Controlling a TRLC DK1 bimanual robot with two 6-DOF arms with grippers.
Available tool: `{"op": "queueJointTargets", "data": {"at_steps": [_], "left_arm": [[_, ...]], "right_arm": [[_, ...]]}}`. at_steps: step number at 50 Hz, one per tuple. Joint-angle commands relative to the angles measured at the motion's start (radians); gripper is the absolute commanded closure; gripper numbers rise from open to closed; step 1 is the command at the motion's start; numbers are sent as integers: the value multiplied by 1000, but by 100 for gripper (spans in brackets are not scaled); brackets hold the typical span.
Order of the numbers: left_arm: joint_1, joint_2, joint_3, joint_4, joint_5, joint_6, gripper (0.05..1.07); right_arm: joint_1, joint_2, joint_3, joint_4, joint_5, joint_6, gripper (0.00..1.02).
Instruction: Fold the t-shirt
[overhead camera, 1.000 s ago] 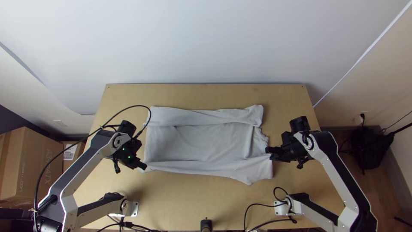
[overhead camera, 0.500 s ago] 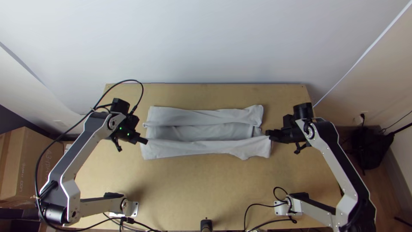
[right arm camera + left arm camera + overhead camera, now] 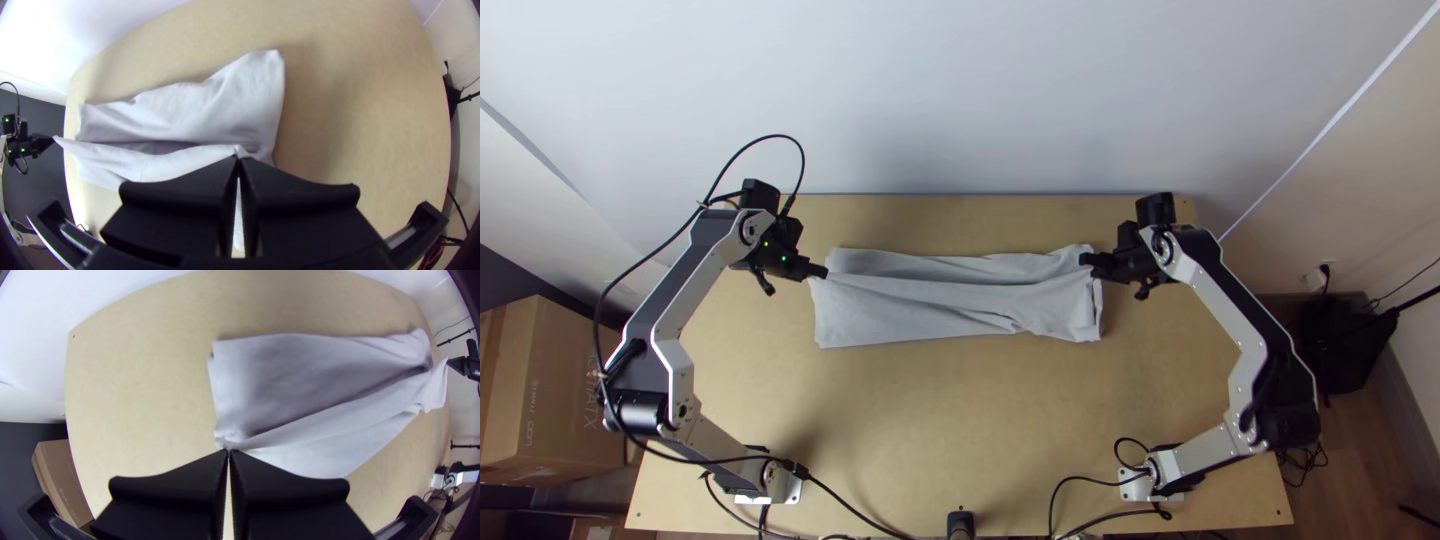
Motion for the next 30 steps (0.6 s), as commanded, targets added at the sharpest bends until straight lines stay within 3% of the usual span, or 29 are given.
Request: {"op": "queueJointTargets", "data": {"at_steps": [1, 10, 30], "left_arm": [[19, 65, 77, 18, 9, -27, 105], [19, 141, 136, 64, 34, -65, 105], [-8, 255, 54, 245, 77, -195, 101]], "right_arm": [[-1, 92, 93, 19, 12, 18, 100], [-6, 198, 168, 77, 26, 29, 100], [-4, 348, 145, 236, 116, 65, 100]]}}
